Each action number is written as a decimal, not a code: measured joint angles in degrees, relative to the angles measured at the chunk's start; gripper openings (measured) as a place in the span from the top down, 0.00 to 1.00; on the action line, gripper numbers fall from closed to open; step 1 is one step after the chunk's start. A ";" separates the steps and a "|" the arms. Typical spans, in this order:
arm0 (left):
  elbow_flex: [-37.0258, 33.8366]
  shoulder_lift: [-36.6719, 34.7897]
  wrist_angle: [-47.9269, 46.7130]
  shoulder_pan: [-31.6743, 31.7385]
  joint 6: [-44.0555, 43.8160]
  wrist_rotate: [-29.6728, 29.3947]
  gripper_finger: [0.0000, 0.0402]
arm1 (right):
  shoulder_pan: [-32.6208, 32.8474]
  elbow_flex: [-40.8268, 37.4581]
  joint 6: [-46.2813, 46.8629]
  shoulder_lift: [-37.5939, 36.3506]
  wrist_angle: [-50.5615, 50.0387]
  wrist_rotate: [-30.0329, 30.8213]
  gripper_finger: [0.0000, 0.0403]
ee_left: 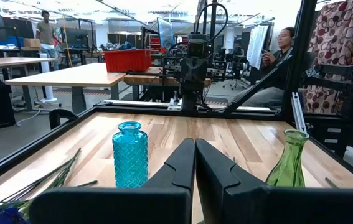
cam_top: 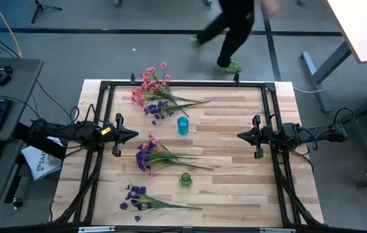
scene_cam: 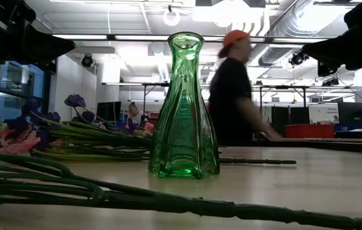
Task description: Sort flowers into vase by color
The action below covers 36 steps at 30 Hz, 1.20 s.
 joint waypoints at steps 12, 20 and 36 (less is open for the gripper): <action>0.00 0.00 -0.01 -0.02 0.00 0.02 1.00 | -0.02 -0.02 0.01 0.00 0.00 -0.01 1.00; 0.00 0.00 -0.01 0.00 0.00 0.02 1.00 | -0.01 -0.01 0.01 -0.02 0.02 -0.01 1.00; 0.00 0.01 -0.01 -0.02 0.00 0.02 1.00 | 0.00 -0.02 18.10 0.02 26.79 1.93 1.00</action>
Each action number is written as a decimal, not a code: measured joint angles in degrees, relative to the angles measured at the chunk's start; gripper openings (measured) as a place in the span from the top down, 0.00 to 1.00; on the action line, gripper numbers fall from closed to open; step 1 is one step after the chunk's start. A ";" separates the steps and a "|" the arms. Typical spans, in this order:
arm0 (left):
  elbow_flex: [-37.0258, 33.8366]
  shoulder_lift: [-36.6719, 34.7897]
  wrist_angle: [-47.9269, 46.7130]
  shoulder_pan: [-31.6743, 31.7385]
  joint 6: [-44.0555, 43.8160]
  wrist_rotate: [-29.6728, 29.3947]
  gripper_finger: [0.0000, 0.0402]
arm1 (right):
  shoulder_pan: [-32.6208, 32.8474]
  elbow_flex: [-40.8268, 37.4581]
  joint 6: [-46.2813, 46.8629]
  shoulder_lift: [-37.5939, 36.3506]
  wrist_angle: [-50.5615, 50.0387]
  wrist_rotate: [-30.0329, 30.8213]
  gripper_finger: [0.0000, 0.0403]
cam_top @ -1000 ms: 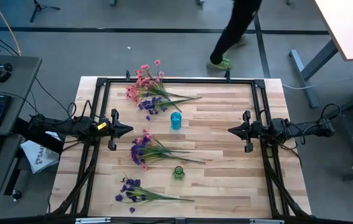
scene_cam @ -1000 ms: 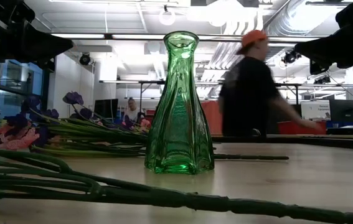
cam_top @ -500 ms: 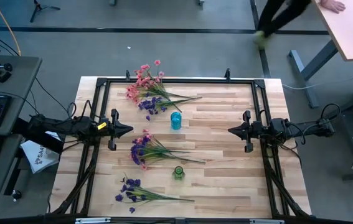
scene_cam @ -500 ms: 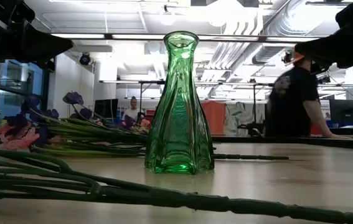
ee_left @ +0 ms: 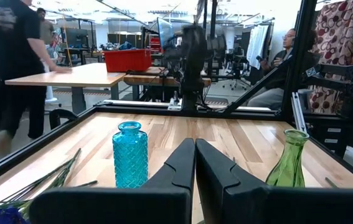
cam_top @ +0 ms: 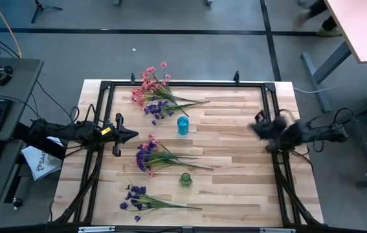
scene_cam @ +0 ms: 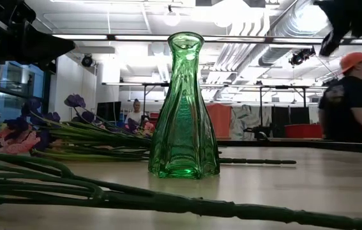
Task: Sort flowers into vase by color
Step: Put the top violet flowers into the blue crystal vase
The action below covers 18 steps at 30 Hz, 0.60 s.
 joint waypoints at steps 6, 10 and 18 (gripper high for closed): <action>0.00 -0.01 0.02 0.00 0.00 0.00 1.00 | -1.15 3.35 8.62 0.41 17.97 24.09 1.00; 0.00 0.00 0.00 0.02 -0.01 -0.02 1.00 | -3.59 9.71 14.12 9.77 3.57 26.92 1.00; 0.00 0.01 0.01 0.02 -0.01 -0.01 1.00 | -14.52 28.18 24.82 45.27 -2.84 15.03 1.00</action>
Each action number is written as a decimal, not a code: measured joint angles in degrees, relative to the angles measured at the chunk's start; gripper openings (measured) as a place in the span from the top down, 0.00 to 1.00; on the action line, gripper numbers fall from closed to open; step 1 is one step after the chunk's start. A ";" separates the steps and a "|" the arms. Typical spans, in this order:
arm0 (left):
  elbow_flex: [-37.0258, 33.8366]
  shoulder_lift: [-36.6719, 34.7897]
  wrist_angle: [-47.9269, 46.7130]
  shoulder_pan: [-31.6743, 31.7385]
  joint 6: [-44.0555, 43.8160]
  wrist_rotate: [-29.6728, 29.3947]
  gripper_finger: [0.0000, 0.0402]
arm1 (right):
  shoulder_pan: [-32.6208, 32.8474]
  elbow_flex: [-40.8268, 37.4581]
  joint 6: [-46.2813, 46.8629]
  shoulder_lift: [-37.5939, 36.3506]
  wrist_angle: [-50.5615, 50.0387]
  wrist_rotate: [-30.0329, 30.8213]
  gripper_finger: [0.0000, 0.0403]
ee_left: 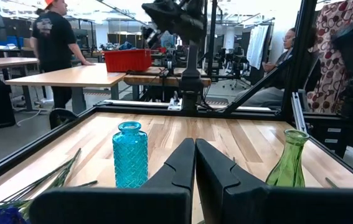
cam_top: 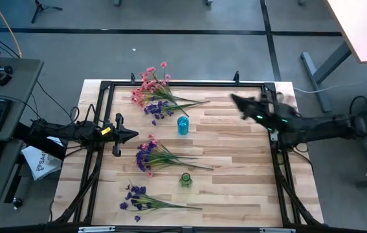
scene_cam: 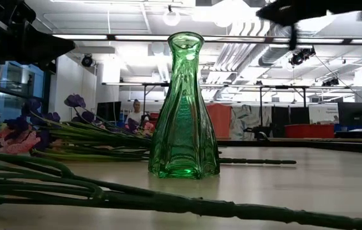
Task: Sort flowers into vase by color
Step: Put the top violet flowers into the blue crystal vase
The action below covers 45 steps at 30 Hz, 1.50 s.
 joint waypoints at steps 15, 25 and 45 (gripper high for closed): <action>0.00 0.00 -0.01 -0.01 0.02 0.01 1.00 | -31.53 43.35 -25.28 48.24 -50.42 -63.04 0.91; 0.00 0.00 -0.01 -0.02 -0.01 0.01 1.00 | -31.52 60.98 -58.45 65.08 -69.80 -54.40 0.55; 0.00 0.00 -0.01 -0.02 -0.01 -0.01 1.00 | -26.30 61.39 -74.72 77.48 -64.21 -34.90 0.53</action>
